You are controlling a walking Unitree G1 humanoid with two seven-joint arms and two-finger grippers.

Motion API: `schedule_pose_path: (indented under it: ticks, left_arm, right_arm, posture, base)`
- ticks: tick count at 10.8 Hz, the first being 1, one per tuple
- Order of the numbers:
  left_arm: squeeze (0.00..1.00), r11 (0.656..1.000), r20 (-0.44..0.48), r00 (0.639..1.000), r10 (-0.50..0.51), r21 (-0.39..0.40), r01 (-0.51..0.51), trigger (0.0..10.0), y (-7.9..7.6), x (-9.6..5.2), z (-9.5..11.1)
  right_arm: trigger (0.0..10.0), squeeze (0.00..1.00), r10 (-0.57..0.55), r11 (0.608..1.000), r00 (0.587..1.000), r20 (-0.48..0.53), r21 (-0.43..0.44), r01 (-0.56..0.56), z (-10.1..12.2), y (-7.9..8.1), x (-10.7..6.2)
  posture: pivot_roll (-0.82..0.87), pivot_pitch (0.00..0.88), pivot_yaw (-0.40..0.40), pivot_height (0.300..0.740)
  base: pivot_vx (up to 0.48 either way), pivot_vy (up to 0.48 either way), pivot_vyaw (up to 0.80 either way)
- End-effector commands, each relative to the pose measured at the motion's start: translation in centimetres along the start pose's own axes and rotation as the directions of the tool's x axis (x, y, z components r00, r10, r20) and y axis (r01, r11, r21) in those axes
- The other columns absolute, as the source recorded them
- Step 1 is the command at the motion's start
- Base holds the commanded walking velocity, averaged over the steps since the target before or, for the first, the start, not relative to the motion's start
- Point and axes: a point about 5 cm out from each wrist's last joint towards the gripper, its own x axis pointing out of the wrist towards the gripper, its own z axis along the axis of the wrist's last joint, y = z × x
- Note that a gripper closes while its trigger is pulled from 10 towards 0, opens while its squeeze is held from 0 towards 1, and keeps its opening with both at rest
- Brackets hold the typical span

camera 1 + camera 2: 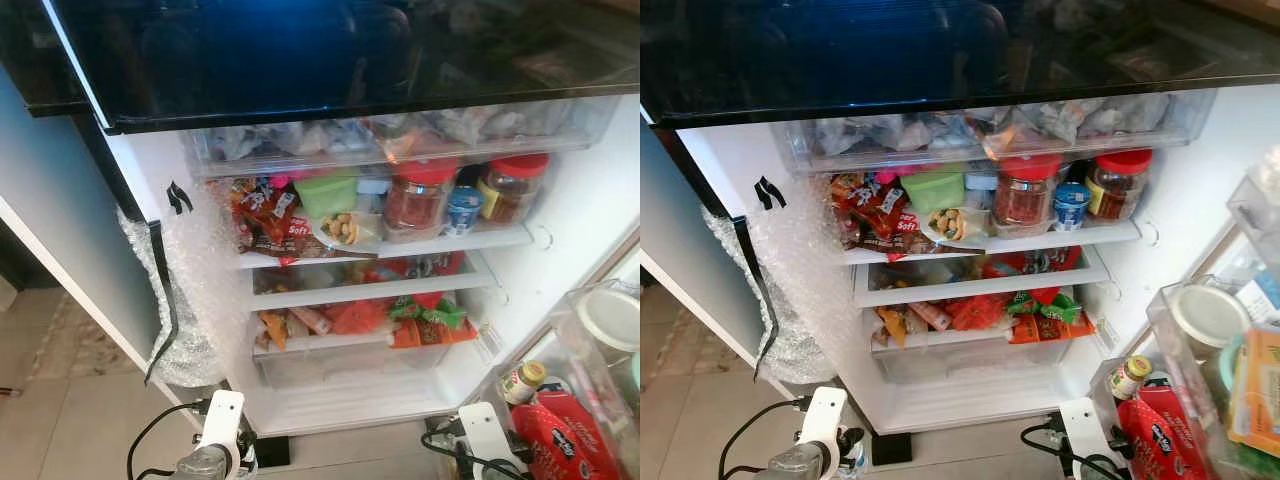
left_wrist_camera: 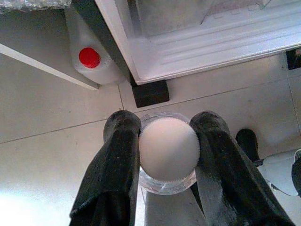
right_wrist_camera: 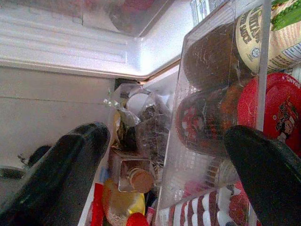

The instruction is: Restocking fridge

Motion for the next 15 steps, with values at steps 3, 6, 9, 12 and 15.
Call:
schedule_pose_path:
  ticks: [3, 6, 9, 12, 15]
  left_arm:
    - [0.00, 1.000, -0.005, 1.000, 0.002, 0.002, -0.002, 10.0, 0.1, 0.0, -0.1]
    - [0.00, 1.000, -0.007, 1.000, 0.004, 0.005, -0.004, 10.0, 0.2, 0.0, -0.1]
    - [0.00, 1.000, -0.010, 1.000, 0.003, 0.007, -0.003, 10.0, 0.2, -0.1, -0.2]
    - [0.00, 1.000, -0.014, 1.000, 0.003, 0.010, -0.003, 10.0, 0.3, -0.1, -0.4]
    - [0.00, 1.000, -0.017, 1.000, 0.004, 0.010, -0.004, 10.0, 0.3, -0.1, -0.5]
  right_arm:
    - [10.0, 0.00, -0.140, 0.990, 0.988, -0.061, -0.019, 0.139, -1.6, -3.4, 0.1]
    - [10.0, 0.00, -0.177, 0.984, 0.981, -0.079, -0.031, 0.175, -2.2, -4.4, 0.0]
    - [10.0, 0.00, -0.185, 0.983, 0.978, -0.092, -0.027, 0.183, -2.6, -4.5, -0.1]
    - [10.0, 0.00, -0.184, 0.983, 0.979, -0.092, -0.023, 0.182, -2.6, -4.6, -0.1]
    - [10.0, 0.00, -0.174, 0.985, 0.981, -0.088, -0.021, 0.173, -2.5, -4.5, -0.1]
  posture:
    - [-0.18, 0.032, 0.013, 0.740]
    - [-0.18, 0.029, 0.015, 0.740]
    - [-0.18, 0.018, 0.017, 0.740]
    - [-0.18, 0.017, 0.017, 0.740]
    - [-0.18, 0.014, 0.017, 0.740]
  base:
    - [0.000, 0.000, 0.00]
    - [0.000, 0.000, 0.00]
    - [0.000, 0.000, 0.00]
    - [0.000, 0.000, 0.00]
    - [0.000, 0.000, 0.00]
